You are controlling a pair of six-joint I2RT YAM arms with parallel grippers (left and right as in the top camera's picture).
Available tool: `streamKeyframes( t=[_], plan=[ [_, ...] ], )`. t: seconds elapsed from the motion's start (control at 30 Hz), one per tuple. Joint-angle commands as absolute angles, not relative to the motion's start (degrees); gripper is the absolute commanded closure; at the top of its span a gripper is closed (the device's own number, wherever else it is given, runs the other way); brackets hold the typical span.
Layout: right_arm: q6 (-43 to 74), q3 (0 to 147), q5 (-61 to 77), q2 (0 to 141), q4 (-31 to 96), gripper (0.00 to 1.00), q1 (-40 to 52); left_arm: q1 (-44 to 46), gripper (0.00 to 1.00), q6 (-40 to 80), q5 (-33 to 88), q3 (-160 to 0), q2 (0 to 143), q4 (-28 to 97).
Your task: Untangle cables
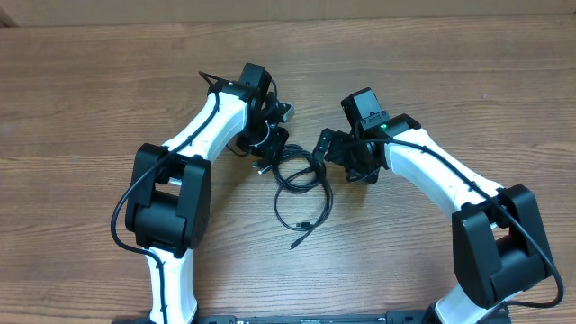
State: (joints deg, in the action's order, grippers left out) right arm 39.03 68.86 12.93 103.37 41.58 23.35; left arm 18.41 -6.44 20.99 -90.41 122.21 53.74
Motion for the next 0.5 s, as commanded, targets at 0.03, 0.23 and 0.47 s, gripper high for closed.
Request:
streamKeyframes(
  t=[0.03, 0.23, 0.47],
  plan=[
    [39.4, 68.6, 17.0, 103.3, 41.3, 0.00, 23.5, 18.8, 0.96, -8.4, 24.3, -90.6, 122.3, 53.3],
    [39.2, 68.6, 17.1, 103.3, 39.9, 0.50, 23.5, 18.8, 0.96, -11.0, 31.1, -90.6, 122.3, 53.3],
    [45.1, 68.6, 20.7, 103.3, 38.6, 0.92, 23.5, 18.8, 0.96, -11.2, 33.4, -90.6, 122.3, 53.3]
  ],
)
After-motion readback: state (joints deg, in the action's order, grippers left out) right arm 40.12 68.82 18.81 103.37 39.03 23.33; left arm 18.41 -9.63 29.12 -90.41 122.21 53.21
